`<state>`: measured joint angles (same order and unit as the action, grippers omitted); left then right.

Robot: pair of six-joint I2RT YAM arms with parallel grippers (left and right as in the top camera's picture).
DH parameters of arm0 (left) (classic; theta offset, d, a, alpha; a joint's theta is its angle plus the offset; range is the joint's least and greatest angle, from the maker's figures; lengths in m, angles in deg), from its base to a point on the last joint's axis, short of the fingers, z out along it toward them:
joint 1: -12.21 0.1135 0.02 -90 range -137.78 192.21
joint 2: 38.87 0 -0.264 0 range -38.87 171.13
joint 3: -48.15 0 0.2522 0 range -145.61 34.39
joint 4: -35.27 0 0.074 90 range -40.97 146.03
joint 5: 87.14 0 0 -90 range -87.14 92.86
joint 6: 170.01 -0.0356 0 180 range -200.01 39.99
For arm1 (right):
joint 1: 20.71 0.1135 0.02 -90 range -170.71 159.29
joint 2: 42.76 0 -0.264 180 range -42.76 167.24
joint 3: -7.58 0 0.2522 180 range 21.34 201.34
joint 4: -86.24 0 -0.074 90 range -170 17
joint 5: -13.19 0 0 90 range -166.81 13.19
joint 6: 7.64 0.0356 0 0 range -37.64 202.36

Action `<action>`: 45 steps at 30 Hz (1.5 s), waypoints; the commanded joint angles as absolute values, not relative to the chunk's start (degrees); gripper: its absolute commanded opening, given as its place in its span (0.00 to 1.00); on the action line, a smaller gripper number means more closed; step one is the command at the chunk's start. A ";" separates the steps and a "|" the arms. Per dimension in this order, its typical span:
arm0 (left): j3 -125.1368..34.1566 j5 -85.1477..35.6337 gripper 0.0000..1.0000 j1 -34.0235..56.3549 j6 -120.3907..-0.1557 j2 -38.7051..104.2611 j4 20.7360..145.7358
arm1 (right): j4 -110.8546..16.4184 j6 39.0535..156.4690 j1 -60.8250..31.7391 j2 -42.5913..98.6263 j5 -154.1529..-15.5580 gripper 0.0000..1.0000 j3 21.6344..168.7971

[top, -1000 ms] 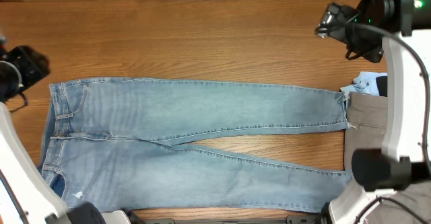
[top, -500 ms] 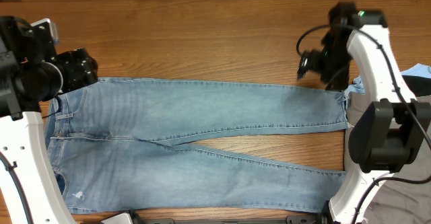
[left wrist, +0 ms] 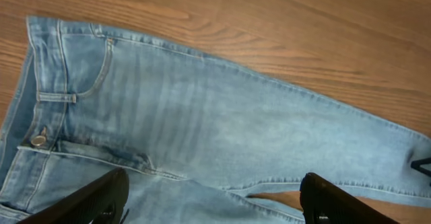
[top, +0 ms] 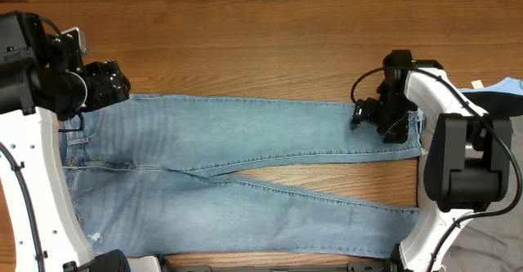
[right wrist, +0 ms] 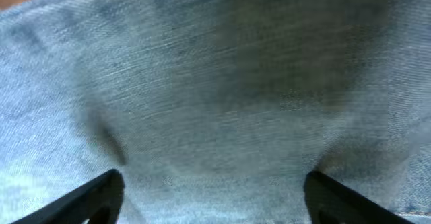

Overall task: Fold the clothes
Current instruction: 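Grasp the upper leg's frayed hem with the right gripper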

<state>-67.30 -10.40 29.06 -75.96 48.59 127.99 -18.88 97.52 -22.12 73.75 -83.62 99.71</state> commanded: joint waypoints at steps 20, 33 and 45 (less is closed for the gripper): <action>-68.48 -10.07 0.90 24.57 -75.37 48.77 134.26 | -59.32 111.01 -21.96 76.24 -91.55 0.04 89.37; -68.48 -6.79 0.95 24.55 -75.80 48.77 133.69 | -60.39 110.81 -27.76 76.24 -89.96 0.18 106.57; -68.48 -6.83 0.95 24.55 -75.76 48.79 133.17 | -49.22 90.64 -29.46 76.35 -86.57 1.00 107.18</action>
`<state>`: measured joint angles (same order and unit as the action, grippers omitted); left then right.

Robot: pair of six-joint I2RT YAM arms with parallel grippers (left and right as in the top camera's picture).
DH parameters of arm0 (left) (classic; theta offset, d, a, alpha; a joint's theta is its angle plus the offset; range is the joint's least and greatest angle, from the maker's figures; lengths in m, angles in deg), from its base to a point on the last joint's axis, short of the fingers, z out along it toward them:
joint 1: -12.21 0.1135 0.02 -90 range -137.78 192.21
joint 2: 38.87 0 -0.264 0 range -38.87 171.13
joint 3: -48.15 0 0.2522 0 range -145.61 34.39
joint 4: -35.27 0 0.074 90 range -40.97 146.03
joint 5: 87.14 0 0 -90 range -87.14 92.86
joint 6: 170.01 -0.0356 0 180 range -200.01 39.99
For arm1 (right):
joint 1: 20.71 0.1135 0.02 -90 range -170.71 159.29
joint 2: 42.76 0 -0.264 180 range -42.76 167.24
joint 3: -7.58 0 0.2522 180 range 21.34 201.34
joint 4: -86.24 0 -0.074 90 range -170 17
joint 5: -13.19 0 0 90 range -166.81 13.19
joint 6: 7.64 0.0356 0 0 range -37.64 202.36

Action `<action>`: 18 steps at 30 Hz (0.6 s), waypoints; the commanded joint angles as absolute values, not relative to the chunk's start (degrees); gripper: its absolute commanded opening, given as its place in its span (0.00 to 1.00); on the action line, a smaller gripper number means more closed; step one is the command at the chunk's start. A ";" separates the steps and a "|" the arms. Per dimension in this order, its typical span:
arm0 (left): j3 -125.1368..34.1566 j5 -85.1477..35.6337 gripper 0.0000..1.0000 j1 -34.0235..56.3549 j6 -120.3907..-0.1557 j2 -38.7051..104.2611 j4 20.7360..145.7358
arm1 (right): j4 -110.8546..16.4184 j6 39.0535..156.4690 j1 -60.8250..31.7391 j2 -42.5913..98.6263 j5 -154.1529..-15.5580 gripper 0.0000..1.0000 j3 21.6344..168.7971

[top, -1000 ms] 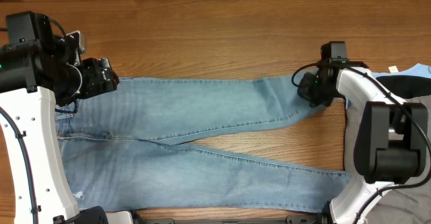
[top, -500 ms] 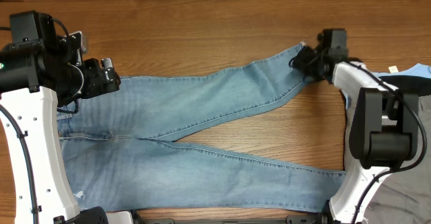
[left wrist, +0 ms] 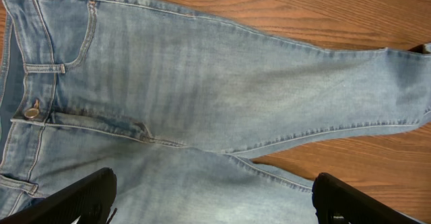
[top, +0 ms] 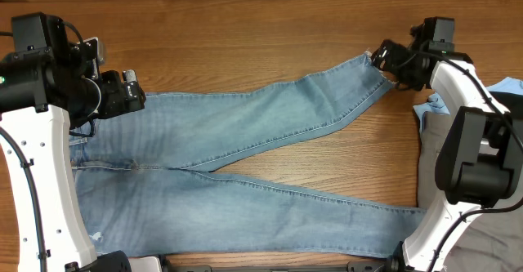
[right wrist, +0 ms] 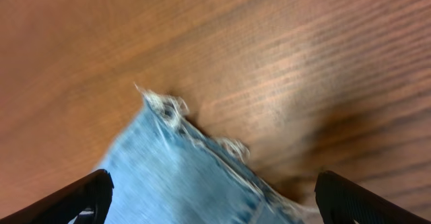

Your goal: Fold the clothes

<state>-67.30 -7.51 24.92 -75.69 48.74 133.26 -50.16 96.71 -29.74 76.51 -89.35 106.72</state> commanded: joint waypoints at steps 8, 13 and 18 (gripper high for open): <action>-68.48 -6.83 0.95 24.55 -75.76 48.79 134.24 | -45.68 89.74 -29.79 77.18 -85.74 1.00 106.81; -68.48 -6.86 0.95 24.55 -75.76 48.79 134.26 | -44.17 89.32 -29.79 77.67 -86.77 1.00 106.79; -68.48 -6.83 0.95 24.55 -75.76 48.79 134.22 | -45.39 89.35 -29.79 79.41 -88.19 0.99 106.79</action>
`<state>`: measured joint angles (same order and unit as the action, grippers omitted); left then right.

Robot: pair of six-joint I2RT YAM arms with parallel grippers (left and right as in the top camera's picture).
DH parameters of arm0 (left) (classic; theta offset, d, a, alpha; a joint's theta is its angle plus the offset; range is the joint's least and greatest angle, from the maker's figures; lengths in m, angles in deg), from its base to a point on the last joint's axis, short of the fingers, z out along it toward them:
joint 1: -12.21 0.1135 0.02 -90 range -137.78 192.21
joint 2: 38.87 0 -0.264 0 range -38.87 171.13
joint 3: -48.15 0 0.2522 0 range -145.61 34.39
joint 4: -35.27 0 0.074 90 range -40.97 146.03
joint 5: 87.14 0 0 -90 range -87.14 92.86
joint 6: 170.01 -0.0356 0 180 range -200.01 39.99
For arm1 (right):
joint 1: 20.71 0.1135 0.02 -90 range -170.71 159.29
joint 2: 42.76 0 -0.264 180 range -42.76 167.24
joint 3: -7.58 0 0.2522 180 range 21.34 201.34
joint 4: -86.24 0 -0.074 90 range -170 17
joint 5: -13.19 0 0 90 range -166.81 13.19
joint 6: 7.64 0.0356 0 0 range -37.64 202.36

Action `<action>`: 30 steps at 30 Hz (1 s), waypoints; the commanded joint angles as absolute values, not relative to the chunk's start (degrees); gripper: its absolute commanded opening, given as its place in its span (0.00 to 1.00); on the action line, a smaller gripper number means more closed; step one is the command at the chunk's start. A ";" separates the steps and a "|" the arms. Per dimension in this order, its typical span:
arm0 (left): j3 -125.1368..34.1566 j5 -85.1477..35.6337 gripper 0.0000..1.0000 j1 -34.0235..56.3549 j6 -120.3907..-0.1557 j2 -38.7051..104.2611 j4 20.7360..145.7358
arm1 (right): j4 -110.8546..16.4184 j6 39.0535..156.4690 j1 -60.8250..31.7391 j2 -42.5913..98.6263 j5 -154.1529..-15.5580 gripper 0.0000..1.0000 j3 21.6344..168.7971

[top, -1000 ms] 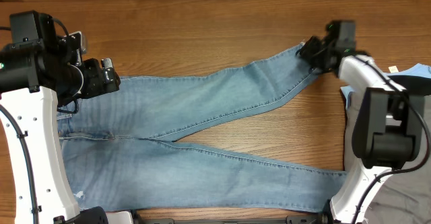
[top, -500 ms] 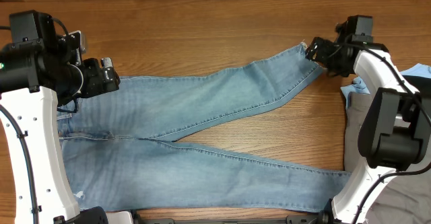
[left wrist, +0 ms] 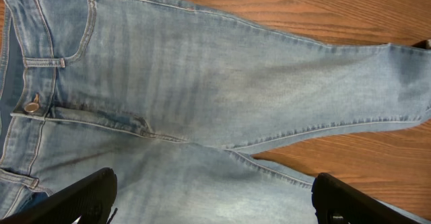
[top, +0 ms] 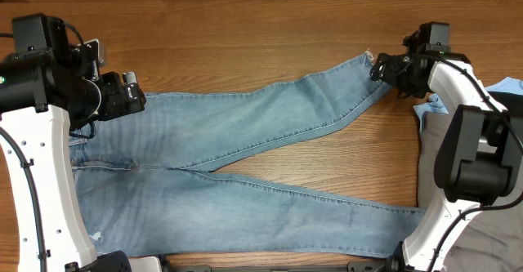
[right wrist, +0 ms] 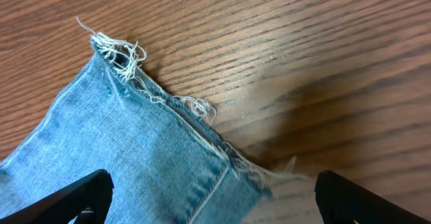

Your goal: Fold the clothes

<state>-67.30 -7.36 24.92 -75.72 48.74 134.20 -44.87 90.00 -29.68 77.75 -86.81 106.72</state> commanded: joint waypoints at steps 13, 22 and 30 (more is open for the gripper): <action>-68.48 -6.83 0.95 24.55 -75.76 48.79 134.30 | -47.23 90.07 -30.29 80.70 -97.74 0.04 109.39; -68.48 -6.83 0.95 24.55 -75.76 48.79 134.02 | -52.50 102.26 -35.23 80.70 -97.67 0.04 126.22; -68.48 -6.83 0.96 24.55 -75.76 48.79 133.87 | -52.69 110.09 -45.59 80.68 -101.19 0.19 136.25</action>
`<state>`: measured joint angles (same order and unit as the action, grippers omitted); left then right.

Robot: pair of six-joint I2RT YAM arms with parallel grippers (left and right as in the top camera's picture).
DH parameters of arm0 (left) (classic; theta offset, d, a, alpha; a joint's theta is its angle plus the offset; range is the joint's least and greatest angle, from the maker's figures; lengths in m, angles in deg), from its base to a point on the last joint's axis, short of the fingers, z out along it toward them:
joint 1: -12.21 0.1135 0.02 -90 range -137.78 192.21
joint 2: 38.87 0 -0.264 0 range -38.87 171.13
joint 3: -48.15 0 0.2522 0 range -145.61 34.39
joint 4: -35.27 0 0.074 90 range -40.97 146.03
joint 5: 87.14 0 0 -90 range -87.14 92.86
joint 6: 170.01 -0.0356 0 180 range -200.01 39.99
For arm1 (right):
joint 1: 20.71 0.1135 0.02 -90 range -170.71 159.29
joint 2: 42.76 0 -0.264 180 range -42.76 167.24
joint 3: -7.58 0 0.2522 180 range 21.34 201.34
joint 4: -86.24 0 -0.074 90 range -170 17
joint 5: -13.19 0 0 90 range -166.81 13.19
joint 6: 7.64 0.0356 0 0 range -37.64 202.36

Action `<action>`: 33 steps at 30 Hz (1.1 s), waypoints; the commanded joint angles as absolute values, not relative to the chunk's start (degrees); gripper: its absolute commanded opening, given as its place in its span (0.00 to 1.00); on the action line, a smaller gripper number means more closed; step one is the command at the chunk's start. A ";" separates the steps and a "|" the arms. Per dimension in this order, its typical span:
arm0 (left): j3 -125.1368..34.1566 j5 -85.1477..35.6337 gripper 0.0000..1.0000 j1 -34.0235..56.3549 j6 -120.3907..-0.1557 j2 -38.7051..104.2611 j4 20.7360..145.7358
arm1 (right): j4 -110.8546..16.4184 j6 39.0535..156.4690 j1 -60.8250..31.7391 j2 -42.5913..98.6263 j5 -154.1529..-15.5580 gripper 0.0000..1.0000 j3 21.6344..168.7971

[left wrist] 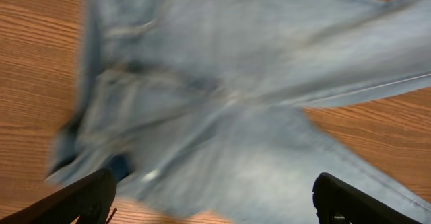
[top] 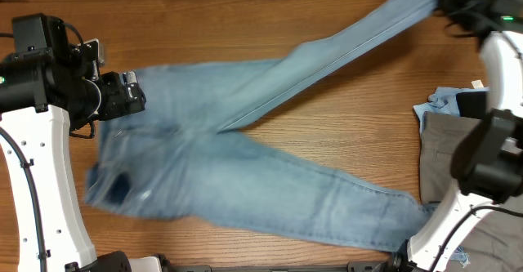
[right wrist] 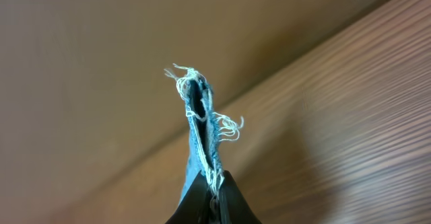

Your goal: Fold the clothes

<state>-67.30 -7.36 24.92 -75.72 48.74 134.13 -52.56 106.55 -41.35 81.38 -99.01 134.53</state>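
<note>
Light-blue jeans (top: 245, 174) lie on the wooden table (top: 204, 27), blurred with motion. Their waist (left wrist: 128, 83) is at the left and the near leg (top: 359, 211) runs toward the front right. The far leg (top: 351, 43) is stretched taut to the back right corner. There my right gripper is shut on its frayed hem (right wrist: 202, 116), held off the table; the right wrist view shows the gripper (right wrist: 214, 192) pinching the hem. My left gripper (top: 124, 92) hangs open above the waist end, touching nothing; its fingers (left wrist: 81, 197) frame the denim.
A folded grey garment (top: 445, 158) and a light-blue cloth (top: 445, 104) lie at the right edge beside the right arm's base. A tan wall runs along the back of the table. Bare wood shows at the back and the front right.
My right gripper was open over the frayed hem lying on the table; now it is shut on it and higher, farther back and right. The jeans have shifted right. The left gripper stays put.
First the jeans lay flat with both legs pointing right and my right gripper down on the far leg's end. Then that leg lay angled toward the back right with the gripper open by its hem. Now the hem is gripped and the whole garment is dragged.
</note>
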 commanded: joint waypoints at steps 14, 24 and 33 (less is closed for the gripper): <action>-68.42 -6.81 1.00 24.55 -78.82 50.47 129.98 | -43.67 107.64 -49.57 75.96 -119.60 1.00 136.23; -68.42 -5.13 1.00 24.55 -82.23 65.33 120.71 | -36.58 98.18 -41.88 63.92 -127.73 1.00 136.23; -68.42 -4.21 1.00 25.21 -82.16 82.27 105.17 | -27.51 93.83 -30.18 57.64 -127.47 1.00 136.23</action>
<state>-67.39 -4.60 24.99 -80.87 78.32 107.36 -28.63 95.79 -32.37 57.99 -126.81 135.38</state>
